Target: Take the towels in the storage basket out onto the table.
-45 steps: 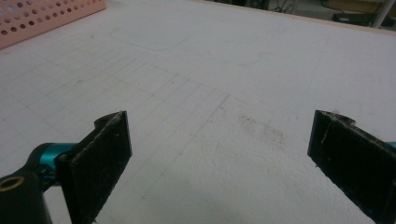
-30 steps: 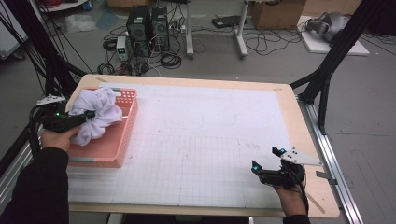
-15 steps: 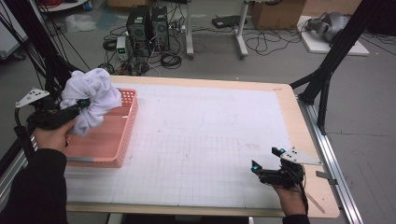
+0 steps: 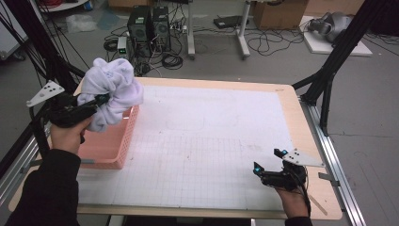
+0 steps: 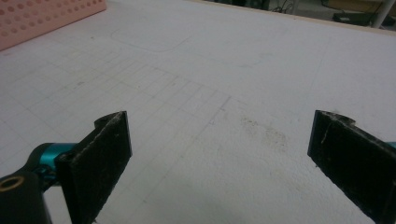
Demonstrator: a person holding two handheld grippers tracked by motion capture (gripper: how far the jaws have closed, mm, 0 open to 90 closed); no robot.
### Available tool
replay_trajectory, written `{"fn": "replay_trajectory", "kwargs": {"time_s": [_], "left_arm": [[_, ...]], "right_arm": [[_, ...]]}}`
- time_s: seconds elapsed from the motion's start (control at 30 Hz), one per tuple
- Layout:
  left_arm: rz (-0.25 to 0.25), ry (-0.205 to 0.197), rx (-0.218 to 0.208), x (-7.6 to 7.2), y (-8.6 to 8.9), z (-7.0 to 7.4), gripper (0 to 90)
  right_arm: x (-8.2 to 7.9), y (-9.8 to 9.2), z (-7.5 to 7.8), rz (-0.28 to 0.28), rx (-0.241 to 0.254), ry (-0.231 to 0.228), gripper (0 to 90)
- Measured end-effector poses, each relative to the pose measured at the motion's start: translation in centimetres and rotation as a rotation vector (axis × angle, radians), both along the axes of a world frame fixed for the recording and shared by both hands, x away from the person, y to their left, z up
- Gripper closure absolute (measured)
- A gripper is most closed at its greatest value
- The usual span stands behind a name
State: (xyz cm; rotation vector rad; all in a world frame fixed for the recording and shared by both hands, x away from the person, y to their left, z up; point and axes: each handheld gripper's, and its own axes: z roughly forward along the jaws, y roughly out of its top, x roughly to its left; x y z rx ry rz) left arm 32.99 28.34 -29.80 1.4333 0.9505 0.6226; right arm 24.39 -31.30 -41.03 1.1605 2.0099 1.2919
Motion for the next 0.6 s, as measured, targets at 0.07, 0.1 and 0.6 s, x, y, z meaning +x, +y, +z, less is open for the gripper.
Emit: {"fn": "replay_trajectory", "kwargs": {"time_s": [0.07,0.1,0.6], "left_arm": [[-0.040,-0.012,0.004,-0.1,-1.6,0.1,53.9],[-0.055,-0.015,0.009,-0.2,-2.1,0.2,54.0],[-0.264,-0.002,0.033,0.0,-11.2,-1.7,53.7]], "right_arm": [[0.0,0.0,0.0,-0.004,0.003,0.004,4.9],[0.0,0.0,0.0,-0.002,0.003,0.001,4.9],[0.0,-0.1,0.0,0.002,0.003,0.001,4.9]]}}
